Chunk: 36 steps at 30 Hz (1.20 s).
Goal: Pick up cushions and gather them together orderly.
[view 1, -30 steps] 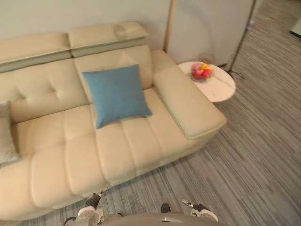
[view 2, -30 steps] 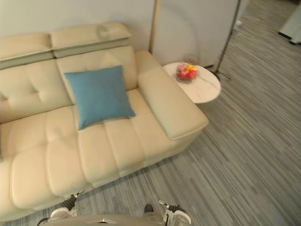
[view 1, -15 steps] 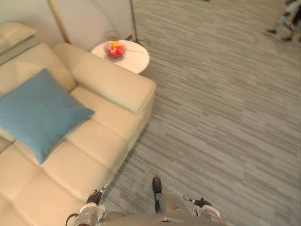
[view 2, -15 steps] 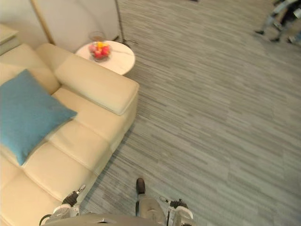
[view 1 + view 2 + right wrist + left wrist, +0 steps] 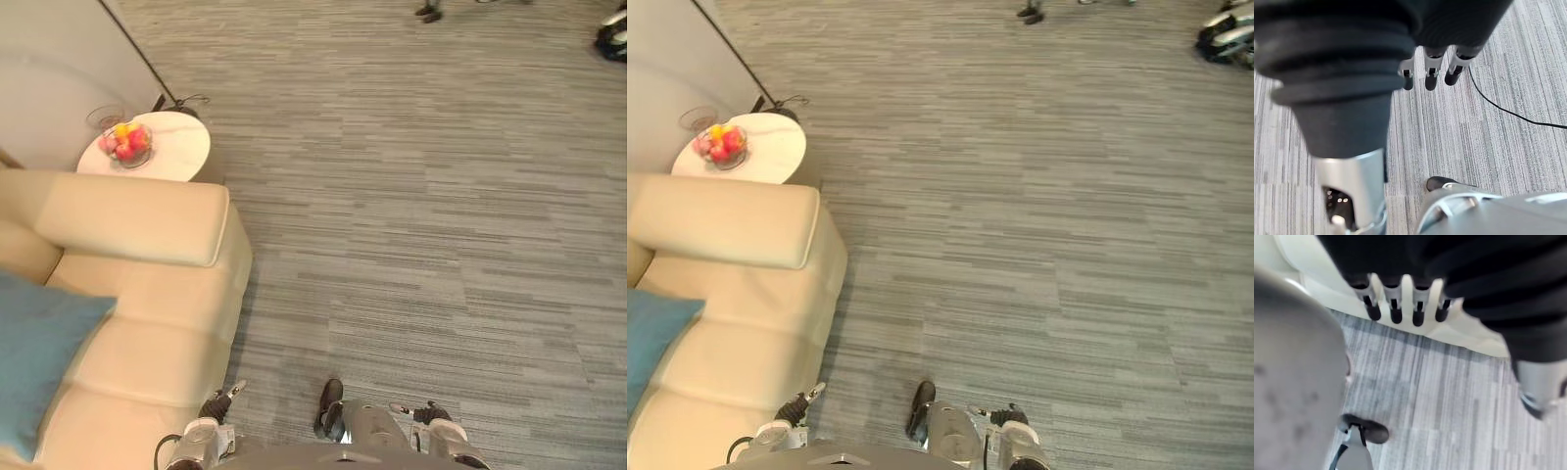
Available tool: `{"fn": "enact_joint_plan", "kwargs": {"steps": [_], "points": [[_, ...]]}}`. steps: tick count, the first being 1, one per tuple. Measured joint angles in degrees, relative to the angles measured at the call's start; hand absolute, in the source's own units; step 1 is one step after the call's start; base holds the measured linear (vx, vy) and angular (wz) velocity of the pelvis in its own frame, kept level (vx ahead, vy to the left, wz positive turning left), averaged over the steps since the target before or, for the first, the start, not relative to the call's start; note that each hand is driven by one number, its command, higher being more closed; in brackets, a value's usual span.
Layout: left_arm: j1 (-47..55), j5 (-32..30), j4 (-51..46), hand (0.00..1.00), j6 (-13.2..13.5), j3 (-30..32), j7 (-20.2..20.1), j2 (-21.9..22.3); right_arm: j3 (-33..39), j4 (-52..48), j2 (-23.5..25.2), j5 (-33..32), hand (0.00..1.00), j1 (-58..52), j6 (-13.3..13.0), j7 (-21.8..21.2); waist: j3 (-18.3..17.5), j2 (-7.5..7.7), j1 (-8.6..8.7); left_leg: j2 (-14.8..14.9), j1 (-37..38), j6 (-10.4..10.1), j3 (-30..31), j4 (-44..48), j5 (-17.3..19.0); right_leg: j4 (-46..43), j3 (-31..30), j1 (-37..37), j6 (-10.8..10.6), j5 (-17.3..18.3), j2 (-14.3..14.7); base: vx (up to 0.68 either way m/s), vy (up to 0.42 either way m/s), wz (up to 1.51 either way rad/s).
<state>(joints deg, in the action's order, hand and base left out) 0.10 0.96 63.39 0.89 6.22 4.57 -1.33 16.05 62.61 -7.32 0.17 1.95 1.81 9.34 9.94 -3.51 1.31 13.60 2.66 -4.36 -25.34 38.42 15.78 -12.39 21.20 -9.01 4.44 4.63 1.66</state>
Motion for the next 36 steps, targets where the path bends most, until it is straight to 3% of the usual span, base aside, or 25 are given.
{"fn": "enact_joint_plan", "kwargs": {"steps": [3, 5, 7, 9, 10, 14, 16, 22, 25, 26, 27, 28, 29, 31, 34, 36], "points": [[0.2, 0.0, -1.6, 0.0, 0.3, -0.1, 0.0, 0.0, 0.2, 1.2, 0.2, -0.1, 0.0, 0.2, 0.1, 0.0, 0.4, 0.59, -1.16, -4.4, -4.5, 0.1, 8.0, -2.1, 3.1, 1.6, -5.6, 3.6, 0.3, 0.2, 1.9, 0.09, 0.032, -0.94], [0.1, -0.1, -2.2, 0.0, 0.3, 0.1, 0.0, 0.2, 0.8, 0.2, 0.8, -0.1, 0.0, 0.1, 0.0, 0.1, 0.4, 0.59, -1.45, -6.1, -7.6, 0.2, 12.5, -7.0, 3.2, 1.6, -8.8, 3.7, 0.3, 0.3, 2.4, 0.04, 0.053, -1.05], [0.0, -0.1, -2.5, 0.0, 0.4, 0.4, 0.0, 0.2, 1.2, -1.0, 1.3, -0.1, 0.0, -0.7, -0.1, 0.2, 0.4, 0.58, -1.74, -7.7, -9.7, -0.5, 19.1, -12.3, 2.6, 1.7, -11.2, 3.5, 0.1, 0.2, 2.8, 0.06, 0.075, -0.94], [0.0, -0.1, -2.6, 0.0, 0.4, 0.4, 0.0, 0.5, 2.7, -1.5, 1.8, -0.2, 0.0, -1.2, -0.2, 0.9, 0.2, 0.43, -2.17, -8.0, -9.1, 0.8, 23.7, -17.1, -0.8, 1.4, -13.8, 3.4, -0.2, 0.0, 3.5, 0.15, 0.164, -1.35], [-0.1, -0.1, -2.4, 0.0, 0.3, 0.5, 0.0, 0.8, 2.8, -3.0, 2.3, -0.2, 0.0, -1.8, -0.3, 1.2, 0.0, 0.34, -2.13, -8.0, -7.4, 0.9, 22.4, -18.6, -3.2, 0.9, -15.0, 3.4, -0.8, 0.2, 3.6, 0.18, 0.189, -1.43], [-0.1, -0.3, -1.8, 0.0, 0.3, 1.1, 0.0, 0.0, 3.4, -5.2, 4.3, -0.3, 0.0, -3.5, -0.4, 1.2, -1.9, 2.25, -2.08, -8.1, -4.4, 1.9, 13.9, -22.0, -3.1, -0.5, -20.8, 1.2, -3.3, 0.2, 3.0, 0.15, 0.162, -0.98], [-0.3, -1.2, -1.4, 0.0, 0.3, 1.1, 0.0, -0.2, 3.3, -5.2, 4.7, -0.2, 0.0, -3.3, -0.3, 1.1, -2.2, 2.76, -2.28, -8.2, -2.9, 2.2, 10.4, -23.3, -2.9, -0.5, -20.8, 0.5, -3.9, -0.2, 2.3, 0.17, 0.181, -0.86], [-1.0, -1.2, 0.3, 0.0, 0.3, -0.2, 0.0, -0.3, 2.1, -2.4, 4.8, 0.0, 0.0, -1.1, -0.4, 0.7, -2.5, 1.8, -1.7, -9.7, 0.4, 2.2, 7.9, -25.7, -2.9, 1.9, -23.9, 1.0, -5.4, -2.9, 3.0, 0.1, 0.066, -0.63], [-1.0, -1.3, 0.4, 0.0, 0.3, -0.2, 0.0, -0.4, 0.4, -0.8, 4.2, 0.1, 0.0, -0.1, -0.4, 0.7, -2.4, 1.7, -2.24, -9.6, 0.7, 2.3, 6.1, -25.7, -3.0, 4.9, -23.6, 1.0, -5.3, -5.6, 3.5, -0.01, 0.011, -0.67], [-0.9, -1.3, 0.4, 0.0, 0.3, -0.8, 0.0, -0.4, -0.1, -0.8, 4.0, 0.1, 0.0, 0.7, -0.3, 0.7, -2.1, 1.48, -2.45, -9.2, 0.8, 2.5, 4.6, -25.8, -3.1, 6.3, -19.9, 1.0, -3.8, -4.3, 2.5, -0.08, -0.014, -0.64], [-0.9, -1.3, 0.3, 0.0, 0.3, -1.4, 0.0, -0.4, 0.0, -0.9, 3.9, 0.1, 0.0, 1.0, -0.4, 0.6, -1.8, 1.21, -2.34, -9.2, 1.1, 2.5, 4.0, -26.0, -3.1, 5.5, -14.7, 0.8, -1.7, -2.4, 0.8, -0.09, 0.019, -0.52], [-0.9, -1.2, 0.1, 0.0, 0.3, -2.4, 0.0, -0.4, -0.1, -0.9, 3.2, 0.2, 0.0, 1.1, -0.4, 0.7, -0.9, 0.32, -2.24, -9.0, 2.6, 2.5, 2.6, -26.8, -3.1, 1.7, -3.1, 0.7, -0.8, 0.6, -3.2, -0.05, 0.054, -0.46], [-0.8, -1.2, 0.1, 0.0, 0.3, -2.9, 0.0, -0.6, -0.2, -0.9, 3.1, 0.3, 0.0, 1.1, -0.4, 0.7, -0.9, 0.38, -2.49, -9.2, 3.2, 2.4, 1.4, -27.1, -3.0, 0.1, 3.2, 0.8, -1.0, 0.1, -5.9, -0.02, 0.062, -0.49], [-0.9, -1.2, 0.2, 0.0, 0.3, -3.2, 0.0, -1.2, -0.3, -0.9, 3.0, 0.3, 0.0, 1.2, -0.4, 0.7, -0.8, 0.6, -2.55, -9.1, 3.7, 2.2, 1.0, -27.6, -2.9, -0.5, 4.7, 0.6, -1.9, -0.7, -6.2, -0.01, -0.043, -0.36], [-1.1, -1.1, 0.1, 0.0, 0.3, -4.1, 0.0, -1.7, -0.3, -0.8, 2.1, 0.2, 0.0, 1.6, -0.4, 0.7, -0.2, 0.34, -2.66, -8.4, 3.3, 2.0, 1.6, -27.1, -2.8, 0.0, 1.1, -0.4, -2.5, -0.8, -4.1, -0.03, -0.117, -0.52], [-1.1, -1.1, 0.1, 0.0, 0.3, -4.1, 0.0, -1.7, -0.2, -0.9, 2.1, 0.0, 0.0, 1.6, -0.6, 0.8, 0.7, 0.76, -2.03, -7.2, 3.0, 1.9, 1.7, -23.9, -2.7, 0.0, 0.0, -0.3, -1.7, 0.4, -3.4, -0.04, -0.112, -0.42]]}}
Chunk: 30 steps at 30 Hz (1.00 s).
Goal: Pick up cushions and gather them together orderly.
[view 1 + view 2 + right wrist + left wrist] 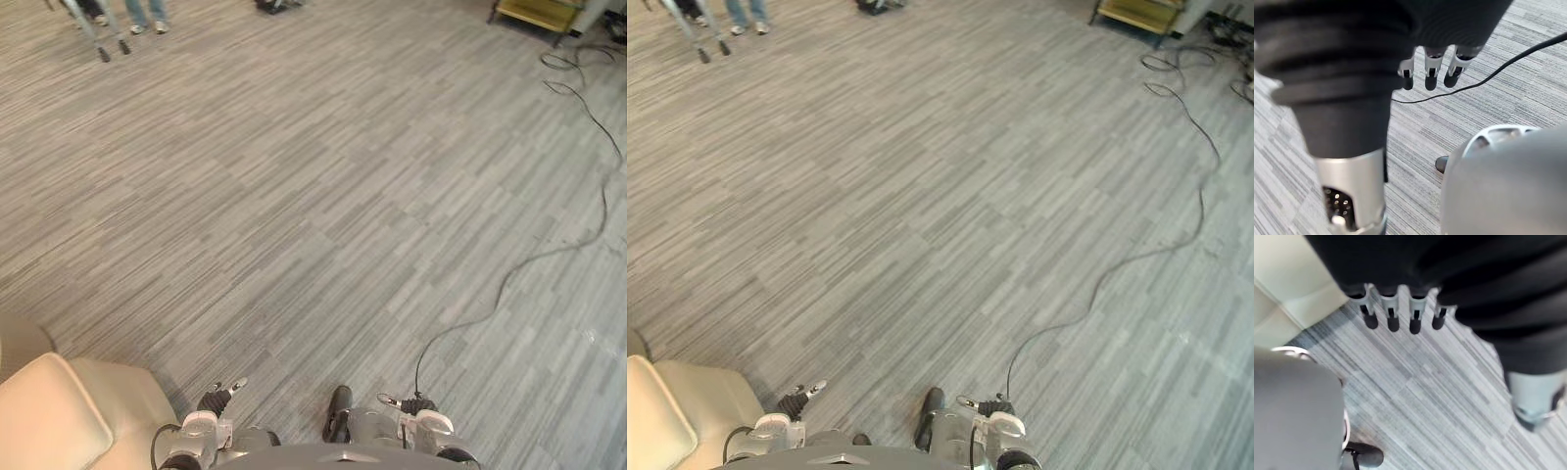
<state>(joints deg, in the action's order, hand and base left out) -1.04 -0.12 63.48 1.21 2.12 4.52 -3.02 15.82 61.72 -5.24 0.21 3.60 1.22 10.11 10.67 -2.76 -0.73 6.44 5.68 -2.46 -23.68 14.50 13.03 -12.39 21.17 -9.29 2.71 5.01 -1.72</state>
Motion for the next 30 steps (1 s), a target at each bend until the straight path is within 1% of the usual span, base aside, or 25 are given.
{"fn": "enact_joint_plan", "kwargs": {"steps": [2, 4, 5, 6, 8, 9, 10, 12, 13, 14, 15, 16, 17, 18, 19, 20, 21, 22, 23, 24, 25, 26, 28, 29, 30], "points": [[-0.2, 0.0, 0.0, 0.0, 0.0, 0.0, 0.0, 0.0, 0.0, 0.0, 0.0, -0.3, 0.0, -0.1, -0.3, 0.0, 0.3, 0.37, 0.38, 1.6, -1.7, -0.8, -0.1, 5.4, 0.5, -0.1, 0.2, 0.3, 0.2, 0.7, 0.5, -0.02, -0.101, -0.34], [-0.5, 0.0, -1.1, 0.0, 0.0, 0.1, -0.1, 0.0, 0.1, 0.0, 0.1, -1.0, 0.0, -0.1, -0.6, 0.1, 1.4, 0.05, 0.45, 5.5, -5.9, -1.1, 0.1, 17.4, 0.9, 0.4, -0.2, 1.6, 0.5, 1.0, 1.9, 0.04, -0.102, -0.33], [-0.4, 0.0, -2.3, 0.0, 0.1, 0.3, -0.1, 0.5, 0.2, -0.1, 0.0, -1.5, 0.0, -0.3, -1.0, 0.1, 2.2, -0.76, 0.48, 8.6, -8.9, -0.1, 0.7, 26.4, 0.3, 0.1, -1.0, 2.9, 1.1, 1.3, 3.2, 0.07, -0.065, -0.35], [-0.5, 0.0, -2.7, 0.0, 0.1, 1.0, -0.1, 1.0, 0.2, -0.3, -0.4, -1.9, 0.0, -0.3, -1.0, 0.3, 2.6, -0.87, 0.3, 9.5, -11.4, 0.3, 2.8, 31.8, 0.8, -0.6, -2.2, 3.3, 1.6, 1.6, 4.0, 0.14, -0.027, -0.6], [-0.4, 0.0, -3.6, 0.0, 0.1, 2.3, -0.3, 1.5, 0.3, -0.3, -0.4, -2.4, 0.0, -0.6, -0.9, 0.5, 2.6, -1.17, -0.34, 7.9, -13.6, -0.3, 5.4, 34.3, 2.9, -1.2, -4.9, 4.3, 1.9, 2.3, 4.2, 0.12, 0.009, -0.67], [-0.4, 0.1, -4.1, 0.0, 0.1, 2.3, -0.3, 1.6, 0.9, -0.2, -0.3, -3.0, 0.0, -0.8, -1.0, 0.5, 2.8, -1.01, -0.72, 5.8, -15.9, -0.4, 6.6, 31.9, 4.0, -0.8, -7.1, 4.8, 1.6, 2.4, 4.0, 0.09, 0.009, -0.6], [-0.4, 0.1, -4.4, 0.0, 0.1, 2.3, -0.3, 1.7, 1.0, -0.2, -0.3, -3.3, 0.0, -0.8, -1.0, 0.5, 2.8, -1.02, -0.96, 5.2, -16.4, -0.6, 6.9, 30.3, 4.2, -0.8, -7.9, 5.0, 1.6, 2.5, 4.0, 0.14, 0.031, -0.78], [-0.4, 0.2, -4.9, 0.0, 0.2, 2.4, -0.3, 1.8, 1.1, -0.3, -0.2, -3.3, 0.0, -0.6, -1.0, 0.5, 2.8, -1.15, -1.17, 2.7, -18.7, -0.9, 8.5, 21.4, 4.0, -0.3, -10.4, 5.6, 1.2, 2.8, 3.9, 0.12, 0.059, -0.63], [-0.4, 0.4, -5.2, 0.0, 0.2, 2.4, -0.4, 2.0, 1.1, -0.4, -0.1, -3.4, 0.0, -0.7, -0.9, 0.6, 2.8, -1.15, -1.36, 1.6, -19.4, -1.1, 9.5, 14.6, 2.5, -0.1, -11.7, 5.6, 1.1, 2.9, 3.8, 0.17, 0.102, -0.69], [-0.4, 0.6, -5.5, 0.0, 0.2, 2.8, -0.4, 2.1, 1.1, -1.0, 0.1, -3.4, 0.0, -0.7, -1.0, 0.8, 2.9, -1.18, -1.54, 0.6, -20.2, -1.2, 10.0, 6.9, -0.3, 0.1, -13.1, 5.7, 1.0, 3.0, 3.6, 0.19, 0.114, -0.68], [-0.4, 0.7, -5.5, 0.0, 0.2, 2.9, -0.4, 2.1, 1.1, -1.3, 0.2, -3.5, 0.0, -0.8, -1.0, 1.0, 3.0, -1.28, -1.54, 0.3, -20.6, -1.2, 10.4, 3.3, -2.3, 0.4, -13.7, 6.0, 0.9, 3.2, 3.5, 0.3, 0.165, -0.78], [-0.4, 1.2, -5.6, 0.0, 0.5, 4.4, -0.4, 2.5, 0.6, -1.8, 0.3, -4.5, 0.0, -1.0, -0.9, 1.4, 3.3, -1.44, -2.02, -0.1, -20.9, -2.0, 11.5, -1.5, -6.8, 1.6, -15.9, 7.0, 0.5, 3.4, 3.5, 0.29, 0.153, -0.61], [-0.4, 1.2, -5.6, 0.0, 0.6, 4.7, -0.3, 2.6, 0.4, -1.8, 0.3, -4.6, 0.0, -1.1, -0.9, 1.4, 3.2, -1.51, -2.22, -0.1, -21.0, -2.2, 12.0, -2.5, -8.2, 1.9, -16.8, 7.3, 0.2, 3.6, 3.6, 0.3, 0.17, -0.71], [-0.4, 1.4, -5.6, 0.0, 0.7, 5.0, -0.3, 2.6, 0.2, -1.8, 0.3, -4.7, 0.0, -1.0, -0.9, 1.4, 3.2, -1.54, -2.61, -0.1, -21.1, -2.3, 12.6, -3.1, -11.1, 2.2, -18.3, 7.4, -0.4, 4.0, 3.7, 0.34, 0.239, -0.65], [-0.4, 1.9, -5.7, 0.0, 0.9, 5.2, -0.4, 2.6, 0.2, -1.8, 0.5, -4.9, 0.0, -0.6, -1.0, 1.4, 3.2, -1.25, -2.79, -0.7, -21.5, -0.5, 12.7, -2.1, -13.8, 2.3, -20.6, 7.2, -1.4, 4.8, 3.3, 0.34, 0.261, -0.74], [-0.4, 2.2, -6.3, 0.0, 1.2, 6.0, -0.4, 2.4, 0.3, -1.8, 0.8, -4.9, 0.0, -0.7, -1.0, 1.4, 3.2, -1.1, -2.75, -1.5, -22.1, 2.2, 12.6, 0.6, -12.4, 1.6, -22.0, 7.0, -2.3, 5.8, 2.5, 0.35, 0.276, -0.58], [-0.4, 2.2, -6.4, 0.0, 1.2, 6.5, -0.4, 2.4, 0.3, -1.8, 1.0, -4.9, 0.0, -0.8, -1.0, 1.4, 3.1, -0.73, -2.69, -1.8, -22.2, 3.0, 12.2, 2.2, -10.8, 0.7, -22.3, 6.7, -2.7, 6.6, 1.9, 0.31, 0.231, -0.49], [-0.3, 2.3, -6.5, 0.0, 1.2, 6.9, -0.5, 1.9, 1.0, -1.9, 1.7, -4.8, 0.0, -1.2, -1.0, 1.3, 2.2, 0.58, -2.81, -2.2, -23.0, 3.7, 9.8, 5.6, -7.0, -3.5, -22.9, 5.2, -3.5, 9.2, 0.2, 0.42, 0.279, -0.43], [-0.3, 2.3, -6.4, 0.0, 1.2, 6.7, -0.5, 1.4, 2.1, -1.9, 2.3, -4.8, 0.0, -1.5, -1.0, 1.3, 1.7, 1.57, -3.02, -2.6, -22.7, 5.0, 8.2, 8.6, -4.1, -11.3, -22.8, 3.4, -5.8, 11.4, -1.3, 0.62, 0.344, -0.45], [0.0, 2.2, -5.9, 0.0, 1.1, 6.6, -0.4, 0.9, 2.8, -2.0, 2.8, -4.8, 0.0, -1.8, -1.0, 1.2, 1.0, 2.66, -2.58, -3.5, -21.6, 6.3, 7.2, 10.4, -1.6, -20.2, -22.8, 2.0, -8.4, 12.7, -3.0, 0.55, 0.26, -0.28], [0.2, 2.2, -5.8, 0.0, 1.1, 6.5, -0.4, 0.6, 2.9, -2.1, 3.0, -4.8, 0.0, -2.0, -1.0, 1.1, 0.7, 3.16, -2.38, -4.1, -20.9, 6.7, 6.8, 10.7, -0.6, -23.7, -22.8, 1.3, -9.4, 12.6, -3.7, 0.54, 0.193, -0.18], [0.3, 2.1, -5.5, 0.0, 1.1, 6.1, -0.4, -0.3, 2.9, -2.2, 3.2, -4.7, 0.0, -2.4, -1.1, 1.0, 0.3, 3.91, -2.25, -4.8, -19.8, 7.1, 6.1, 11.2, 1.0, -29.8, -22.7, -0.3, -11.0, 11.1, -4.9, 0.35, 0.088, -0.14], [0.3, 2.1, -5.4, 0.0, 1.0, 5.2, -0.4, -0.4, 3.8, -2.3, 3.6, -4.7, 0.0, -2.6, -1.1, 0.8, 0.2, 4.11, -2.07, -5.3, -17.6, 7.1, 5.6, 11.3, 2.9, -36.6, -21.0, -2.8, -11.4, 6.7, -6.4, 0.32, 0.07, -0.13], [0.7, 2.1, -5.4, 0.0, 0.6, 4.5, -0.3, -0.5, 4.7, -2.5, 3.5, -4.6, 0.0, -2.6, -1.1, 0.4, 0.3, 4.12, -1.93, -5.5, -14.6, 7.0, 5.5, 10.3, 4.2, -41.9, -17.5, -4.3, -10.9, 1.4, -8.6, 0.46, 0.045, -0.19], [1.2, 2.1, -5.4, 0.0, 0.0, 4.4, -0.3, -0.4, 5.1, -3.0, 3.4, -4.5, 0.0, -2.6, -1.2, 0.4, 0.6, 3.92, -1.61, -5.5, -10.2, 6.7, 5.4, 8.8, 5.6, -48.5, -13.5, -5.4, -9.1, 1.0, -10.7, 0.45, 0.019, -0.21]]}}
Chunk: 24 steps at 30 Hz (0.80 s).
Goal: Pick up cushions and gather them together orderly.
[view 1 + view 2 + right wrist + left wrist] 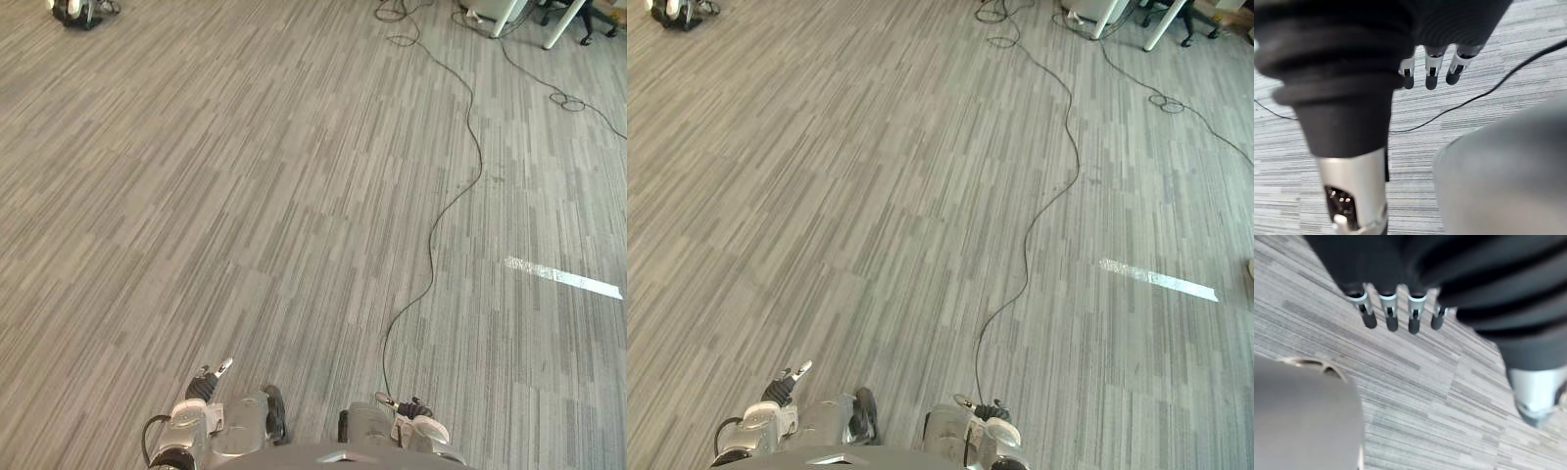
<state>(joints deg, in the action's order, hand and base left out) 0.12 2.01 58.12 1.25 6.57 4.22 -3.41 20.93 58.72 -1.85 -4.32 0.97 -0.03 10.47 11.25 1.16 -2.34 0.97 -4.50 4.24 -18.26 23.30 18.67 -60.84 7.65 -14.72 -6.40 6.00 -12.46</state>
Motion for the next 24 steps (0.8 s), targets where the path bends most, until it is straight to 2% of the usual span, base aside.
{"fn": "enact_joint_plan", "kwargs": {"steps": [1, 2, 3, 5, 7, 9, 10, 11, 12, 13, 14, 15, 17, 18, 19, 20, 21, 23, 24], "points": [[0.3, 0.0, 0.0, 0.0, -0.1, -0.1, 0.0, 0.0, 0.0, -0.1, 0.0, 0.0, 0.0, 0.0, -0.1, 0.0, 0.0, -0.08, 0.27, 0.1, 1.7, -0.3, 0.0, -0.7, 0.4, -1.7, 1.1, -0.6, 0.8, 1.5, -0.4, 0.45, -0.039, -0.2], [0.5, 0.0, 0.1, 0.0, -0.1, -0.2, 0.1, -0.1, -0.1, -1.0, 0.2, 0.0, 0.0, 0.0, -0.2, -0.1, 0.3, -0.58, 0.94, 0.5, 5.0, -0.8, -0.1, -2.5, 1.0, -3.6, 3.2, -2.2, 1.8, 4.5, -0.4, 0.37, -0.078, -0.19], [0.5, 0.0, 1.4, 0.0, -0.2, -0.4, 0.2, -0.1, -0.1, -1.5, 0.1, -0.2, 0.0, 0.1, -0.3, -0.2, 0.5, -0.66, 1.14, 1.0, 9.0, -1.1, -0.7, -5.7, 0.8, -1.7, 6.2, -4.1, 3.4, 8.3, -0.2, 0.39, -0.095, -0.18], [0.2, 0.0, 1.7, 0.0, -0.2, -0.5, 0.3, 0.1, -0.1, -2.0, -0.1, -0.5, 0.0, 0.6, -0.6, -0.3, 0.6, -0.83, 1.93, 2.3, 13.2, -1.3, -1.9, -8.9, 0.7, 5.2, 11.6, -7.4, 4.9, 11.0, 0.0, 0.4, -0.141, -0.17], [0.0, 0.0, 2.5, 0.0, -0.2, -0.5, 0.4, 0.2, -0.1, -2.0, -0.6, -0.6, 0.0, 1.6, -1.2, -0.3, 0.8, -1.23, 2.86, 3.8, 16.1, -1.7, -2.3, -11.6, 0.5, 15.5, 14.0, -11.3, 5.3, 10.1, 1.4, 0.43, -0.19, -0.06], [-0.4, 0.0, 3.8, 0.0, -0.2, -2.3, 0.4, -0.1, -0.3, -1.6, -1.3, -0.5, 0.0, 1.7, -1.0, -0.2, 1.1, -1.26, 3.84, 4.6, 18.9, -3.4, -1.6, -15.0, -0.5, 31.4, 13.2, -13.0, 4.5, 3.4, 3.2, 0.43, -0.21, 0.29], [-0.4, -0.1, 3.7, 0.0, -0.1, -3.0, 0.3, -0.4, -0.3, -1.2, -1.3, -0.6, 0.0, 0.9, -0.8, -0.2, 1.3, 0.01, 4.29, 3.7, 21.2, -4.1, -0.2, -16.7, -0.8, 43.3, 11.1, -11.9, 4.0, -4.0, 3.6, 0.53, -0.286, 0.41], [-0.7, -0.2, 3.9, 0.0, -0.1, -3.0, 0.4, -0.6, -0.2, -0.7, -1.5, -0.5, 0.0, 0.7, -0.7, -0.3, 2.2, 0.02, 4.58, 4.1, 23.2, -5.2, 1.5, -17.5, -0.9, 43.8, 9.8, -10.2, 6.4, -14.4, 4.3, 0.53, -0.297, 0.24], [-1.3, -0.2, 4.4, 0.0, -0.1, -3.0, 0.3, 0.0, -0.1, -0.3, -2.4, -0.5, 0.0, 1.1, -0.7, -0.3, 2.8, -1.44, 4.47, 5.0, 23.6, -5.6, 2.1, -17.4, -1.7, 41.4, 9.7, -10.9, 7.0, -11.9, 5.0, 0.49, -0.31, -0.11], [-1.8, -0.9, 4.5, 0.0, 0.0, -3.0, 0.3, 0.6, 0.2, 0.3, -3.1, -0.4, 0.0, 2.0, -0.8, -0.3, 3.5, -2.79, 4.64, 5.6, 23.6, -5.8, 4.6, -17.0, -3.8, 36.2, 8.9, -12.6, 6.8, -7.0, 5.7, 0.44, -0.311, -0.3], [-1.7, -1.1, 4.5, 0.0, 0.0, -2.9, 0.3, 0.9, 0.2, 0.3, -3.3, -0.5, 0.0, 2.0, -0.9, -0.3, 3.4, -3.38, 4.79, 6.2, 23.6, -7.0, 6.0, -15.3, -4.8, 32.7, 8.9, -13.4, 7.2, -4.0, 5.9, 0.65, -0.433, -0.29], [-1.5, -1.1, 4.5, 0.0, 0.0, -2.3, 0.3, 1.7, 0.9, 0.5, -3.3, -0.4, 0.0, 1.7, -0.8, -0.3, 3.3, -4.31, 5.06, 8.4, 22.9, -9.2, 8.5, -8.4, -6.5, 29.6, 9.4, -11.8, 7.4, 0.0, 7.2, 0.56, -0.343, -0.12], [-1.5, -1.1, 4.4, 0.0, 0.0, -2.0, 0.1, 2.5, 1.7, 0.3, -3.2, -0.5, 0.0, 1.1, -0.8, -0.2, 3.2, -5.12, 5.25, 10.7, 19.6, -11.3, 11.1, 1.9, -9.3, 29.9, 10.5, -8.7, 7.6, 2.3, 8.5, 0.41, -0.207, 0.04], [-1.5, -1.2, 3.4, 0.0, 0.0, -1.6, -0.2, 2.6, 1.5, -0.1, -3.1, -0.5, 0.0, 0.4, -0.7, -0.1, 3.2, -5.34, 5.13, 12.5, 14.8, -13.0, 13.3, 13.9, -16.6, 31.4, 10.6, -5.1, 8.3, 3.9, 9.8, 0.45, -0.152, -0.02], [-1.4, -1.2, 3.1, 0.0, 0.0, -1.6, -0.5, 2.7, 1.1, -0.5, -3.1, -0.6, 0.0, 0.0, -0.8, 0.0, 3.1, -5.56, 4.85, 13.3, 12.2, -13.3, 13.7, 19.8, -16.9, 32.4, 10.5, -3.5, 8.8, 4.4, 10.5, 0.45, -0.125, -0.12], [-1.4, -1.2, 2.7, 0.0, 0.0, -0.9, -0.9, 2.7, 0.0, -1.6, -3.1, -1.1, 0.0, -0.7, -0.9, 0.0, 3.0, -5.78, 4.67, 14.6, 8.1, -13.0, 13.0, 28.1, -15.4, 34.0, 10.3, -0.8, 9.2, 4.9, 11.3, 0.44, -0.067, -0.15], [-1.3, -1.2, 1.7, 0.0, 0.0, 0.5, -0.8, 2.7, -0.4, -1.8, -2.9, -1.1, 0.0, -1.1, -1.0, 0.0, 3.1, -5.69, 4.47, 16.0, 3.7, -12.0, 10.4, 34.6, -12.0, 36.4, 9.9, 3.2, 9.6, 5.1, 12.0, 0.33, -0.031, -0.13], [-0.9, -1.1, -0.5, 0.0, 0.0, 1.3, -0.8, 2.9, -0.5, -1.8, -3.0, -2.2, 0.0, -2.1, -0.8, 0.1, 3.3, -5.27, 2.98, 16.1, -2.2, -9.9, 6.1, 36.3, -7.4, 40.4, 8.5, 9.5, 9.0, 5.9, 12.0, 0.45, 0.019, -0.14], [-0.4, -1.1, -1.1, 0.0, 0.1, 1.3, -0.8, 2.9, -0.4, -1.7, -3.1, -2.3, 0.0, -2.3, -0.8, 0.1, 3.1, -5.33, 2.3, 16.0, -5.9, -9.0, 4.0, 33.3, -5.4, 42.4, 7.8, 12.3, 8.8, 5.9, 11.7, 0.49, 0.081, -0.26]]}}
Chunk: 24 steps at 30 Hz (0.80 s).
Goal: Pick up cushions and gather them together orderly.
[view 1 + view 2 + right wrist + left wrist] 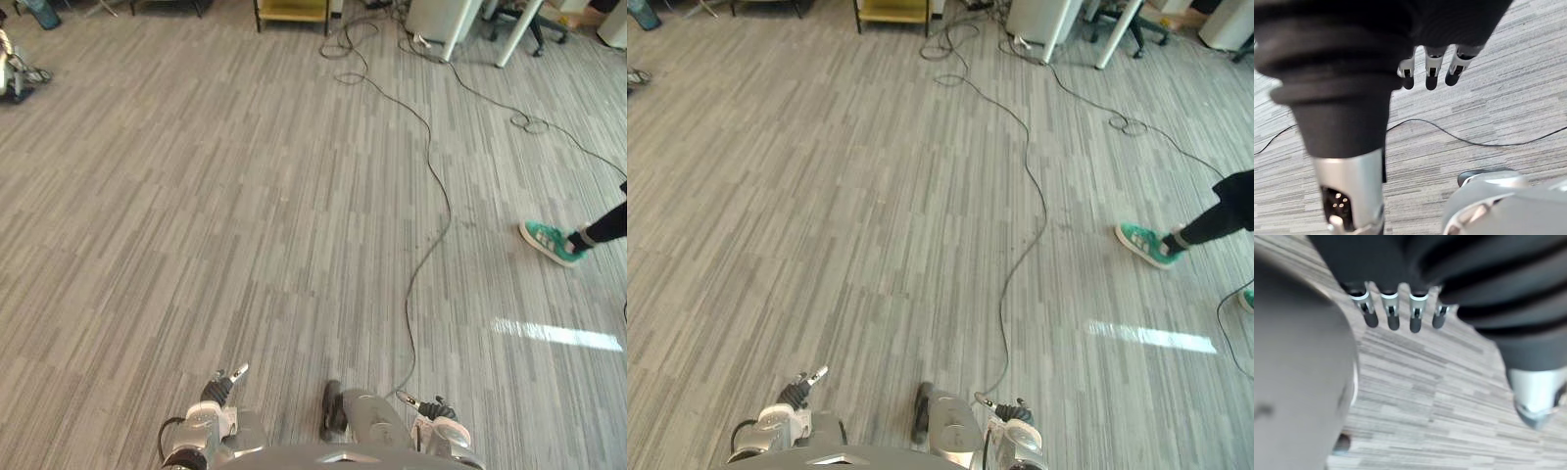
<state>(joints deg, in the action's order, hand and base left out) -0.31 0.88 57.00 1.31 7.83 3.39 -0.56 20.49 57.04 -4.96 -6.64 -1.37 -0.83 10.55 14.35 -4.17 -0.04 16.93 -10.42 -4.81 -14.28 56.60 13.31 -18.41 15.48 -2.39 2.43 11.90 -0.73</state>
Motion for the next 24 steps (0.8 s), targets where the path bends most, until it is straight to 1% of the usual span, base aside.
{"fn": "enact_joint_plan", "kwargs": {"steps": [1, 2, 3, 4, 5, 6, 7, 8, 9, 10, 11, 12, 13, 14, 15, 16, 17, 18, 19, 20, 21, 22, 23, 24], "points": [[0.1, 0.0, -0.2, 0.0, 0.1, 0.0, 0.0, -0.1, 0.0, 0.1, 0.0, 0.0, 0.0, 0.0, 0.0, 0.0, -0.1, 0.07, -0.55, -0.3, -1.3, 0.2, -1.3, -3.0, 0.9, 0.6, -0.3, 1.2, -0.3, 0.0, -0.5, 0.51, 0.147, -0.35], [0.0, 0.1, -0.2, 0.0, 0.1, 0.0, 0.0, -0.1, 0.0, 0.1, 0.3, -0.2, 0.0, 0.1, 0.0, 0.0, -0.1, 0.05, -1.16, -1.0, -3.0, 0.8, -2.8, -9.0, 1.4, 1.6, -0.8, 3.1, -1.2, 0.3, -1.5, 0.44, 0.181, -0.29], [-0.2, 0.1, -0.3, 0.0, 0.4, -0.1, 0.0, -0.2, 0.0, 0.1, 0.6, -0.2, 0.0, 0.7, 0.0, 0.0, -0.1, 0.22, -1.34, -3.0, -4.9, 0.9, -3.1, -18.7, 1.2, 2.8, -1.0, 5.5, -2.4, 0.9, -3.1, 0.45, 0.197, -0.16], [-0.2, 0.1, -0.4, 0.0, 1.2, -0.5, 0.0, -0.2, 0.1, 0.2, 0.9, -0.2, 0.0, 0.5, 0.0, 0.0, -0.2, 0.54, -1.51, -5.6, -5.5, 0.1, -2.8, -30.7, -1.7, 4.0, -1.2, 7.6, -4.1, 1.8, -5.0, 0.37, 0.179, -0.02], [-0.2, 0.1, -0.3, 0.0, 1.3, -0.8, 0.0, -0.2, 0.1, 0.2, 1.0, -0.2, 0.0, 0.5, 0.0, 0.0, -0.2, 0.58, -1.65, -6.5, -5.6, -0.1, -2.7, -35.7, -3.5, 4.6, -1.4, 8.6, -4.8, 2.4, -5.6, 0.51, 0.296, -0.08], [-0.1, 0.4, -0.3, 0.0, 1.7, -1.1, 0.0, -0.2, -0.2, 0.7, 1.1, -0.2, 0.0, 0.5, 0.1, 0.0, -0.2, 0.53, -2.12, -7.9, -6.1, -0.7, -1.6, -43.3, -10.0, 6.7, -2.0, 11.4, -6.1, 3.2, -6.8, 0.67, 0.397, -0.22], [-0.2, 0.7, -0.4, 0.0, 1.8, -1.2, 0.0, -0.5, -1.6, 0.9, 1.2, 0.0, 0.0, 0.5, 0.2, 0.1, -0.6, 1.02, -2.76, -8.9, -6.3, 0.4, -1.6, -43.4, -16.5, 9.5, -3.0, 13.8, -6.3, 3.4, -7.7, 0.71, 0.405, -0.21], [-0.3, 0.9, -0.4, 0.0, 1.8, -1.2, 0.0, -0.8, -2.0, 1.6, 1.6, 0.3, 0.0, 1.0, 0.1, 0.0, -1.1, 1.62, -2.81, -9.9, -6.8, 2.7, -1.7, -42.3, -17.1, 10.8, -3.3, 14.5, -6.1, 3.0, -8.2, 0.64, 0.306, -0.14], [-1.0, 1.3, -0.3, 0.0, 2.1, -1.0, 0.0, -1.3, -1.7, 3.7, 2.1, 0.7, 0.0, 2.4, 0.4, 0.0, -1.3, 2.55, -2.55, -9.6, -8.7, 5.8, -2.3, -35.4, -13.6, 14.1, -4.7, 16.1, -4.9, -1.0, -8.5, 0.63, 0.315, -0.11], [-1.5, 1.6, -0.5, 0.0, 2.3, 0.1, -0.2, -2.4, -1.9, 4.4, 2.4, 1.4, 0.0, 3.3, 0.7, -0.1, -0.9, 2.94, -3.53, -6.9, -11.5, 5.4, -3.1, -25.5, -10.1, 16.1, -6.5, 18.5, -5.2, -5.9, -8.4, 0.6, 0.331, -0.17], [-1.8, 1.8, -0.9, 0.0, 2.7, 1.1, -0.5, -2.5, -1.8, 4.8, 2.6, 1.6, 0.0, 3.8, 0.7, -0.1, -0.7, 3.28, -4.22, -6.0, -13.3, 5.8, -3.2, -20.1, -9.7, 15.7, -7.5, 19.1, -5.8, -7.0, -8.6, 0.5, 0.383, -0.25], [-1.3, 1.2, -1.0, 0.0, 2.8, 0.8, -0.4, -3.4, -1.9, 5.1, 2.7, 2.4, 0.0, 2.8, 0.9, -0.1, -3.2, 5.5, -4.4, -8.6, -13.8, 5.6, -2.3, -23.9, -6.9, 11.9, -8.8, 18.3, -8.7, -6.6, -10.9, 0.43, 0.371, -0.28], [-0.1, 1.2, -1.0, 0.0, 2.7, 0.3, -0.4, -3.2, -2.1, 5.1, 2.2, 2.6, 0.0, 2.1, 1.0, -0.2, -4.2, 5.09, -4.54, -8.7, -13.3, 6.0, -1.8, -26.4, -6.5, 9.1, -9.1, 17.5, -10.1, -5.8, -10.8, 0.4, 0.357, -0.15], [0.2, 1.3, -0.6, 0.0, 2.7, 0.4, -0.4, -4.1, -2.2, 5.1, 2.3, 2.8, 0.0, 1.4, 0.6, -0.4, -5.6, 6.9, -4.03, -11.3, -12.3, 7.9, -2.7, -23.8, -1.6, -0.8, -10.4, 15.0, -13.1, -3.6, -13.9, 0.54, 0.377, 0.12], [0.1, 1.2, 0.3, 0.0, 2.6, -0.8, -0.5, -5.4, -2.2, 5.6, 2.3, 3.3, 0.0, 1.3, 1.0, -0.5, -6.0, 8.06, -3.03, -13.9, -11.2, 8.5, -2.9, -23.8, 0.5, -12.1, -13.1, 10.2, -14.3, -5.5, -16.1, 0.47, 0.276, 0.38], [0.1, 1.2, 0.6, 0.0, 2.1, -1.7, -0.5, -5.7, -2.2, 5.7, 2.3, 3.8, 0.0, 1.0, 1.1, -0.6, -6.0, 8.75, -2.69, -15.2, -9.5, 8.7, -2.8, -23.9, 1.9, -22.2, -15.8, 6.0, -15.3, -8.4, -16.4, 0.5, 0.25, 0.37], [0.1, 1.2, 1.1, 0.0, 1.8, -1.8, -0.5, -5.9, -2.3, 6.1, 2.3, 3.9, 0.0, 0.8, 1.1, -0.7, -5.4, 8.05, -2.68, -16.2, -7.9, 9.0, -2.5, -24.3, 2.9, -29.9, -16.5, 2.6, -15.3, -9.4, -16.4, 0.53, 0.187, 0.3], [0.2, 1.2, 1.8, 0.0, 1.3, -1.8, -0.4, -6.2, -1.9, 5.9, 1.8, 3.7, 0.0, 0.7, 0.9, -1.3, -4.9, 8.88, -2.63, -18.4, -2.3, 9.9, -1.8, -27.1, 4.0, -40.5, -14.6, -1.5, -13.8, -7.9, -17.2, 0.53, 0.182, 0.25], [0.4, 1.2, 2.2, 0.0, 1.1, -1.9, -0.4, -6.2, -1.9, 5.8, 1.4, 3.8, 0.0, 0.6, 0.9, -1.4, -4.5, 8.2, -2.39, -19.0, 0.0, 10.3, -1.4, -28.5, 4.1, -43.0, -13.1, -2.5, -12.3, -6.3, -17.3, 0.65, 0.206, 0.36], [1.3, 1.2, 2.4, 0.0, 1.0, -2.7, -0.3, -6.2, -2.2, 5.7, 0.8, 3.9, 0.0, 0.3, 0.8, -1.6, -4.3, 7.51, -1.74, -20.2, 5.1, 11.3, -0.1, -32.1, 4.8, -46.1, -9.3, -5.2, -9.0, -2.6, -16.7, 0.56, 0.139, 0.47], [1.7, 1.2, 2.6, 0.0, 1.0, -3.9, -0.3, -6.3, -2.3, 5.1, 0.4, 3.9, 0.0, -0.2, 0.6, -1.7, -4.1, 7.01, -1.37, -20.6, 9.4, 11.5, 1.4, -35.4, 5.0, -46.0, -5.8, -8.2, -7.8, 0.6, -15.4, 0.56, 0.114, 0.54], [1.5, 1.2, 2.9, 0.0, 1.0, -4.2, -0.3, -6.2, -2.2, 4.9, 0.3, 4.0, 0.0, -0.3, 0.5, -1.7, -3.9, 6.44, -1.15, -20.6, 11.3, 11.4, 2.2, -36.6, 4.8, -44.9, -4.2, -9.9, -7.0, 2.3, -14.3, 0.57, 0.051, 0.67], [1.2, 1.2, 3.5, 0.0, 0.9, -4.8, -0.3, -6.2, -2.2, 4.6, 0.3, 4.1, 0.0, -0.2, 0.4, -1.8, -3.5, 6.28, -0.36, -20.5, 14.6, 11.5, 4.0, -39.0, 5.0, -40.5, -2.1, -13.5, -6.1, 4.6, -12.3, 0.58, -0.012, 0.79], [1.0, 1.2, 4.5, 0.0, 0.8, -5.4, -0.2, -6.0, -2.2, 4.4, 0.3, 4.2, 0.0, -0.1, 0.3, -1.8, -3.3, 6.18, 0.27, -20.4, 17.3, 11.5, 5.8, -41.3, 5.1, -34.1, -0.9, -17.0, -5.7, 5.2, -10.4, 0.6, -0.038, 0.79]]}}
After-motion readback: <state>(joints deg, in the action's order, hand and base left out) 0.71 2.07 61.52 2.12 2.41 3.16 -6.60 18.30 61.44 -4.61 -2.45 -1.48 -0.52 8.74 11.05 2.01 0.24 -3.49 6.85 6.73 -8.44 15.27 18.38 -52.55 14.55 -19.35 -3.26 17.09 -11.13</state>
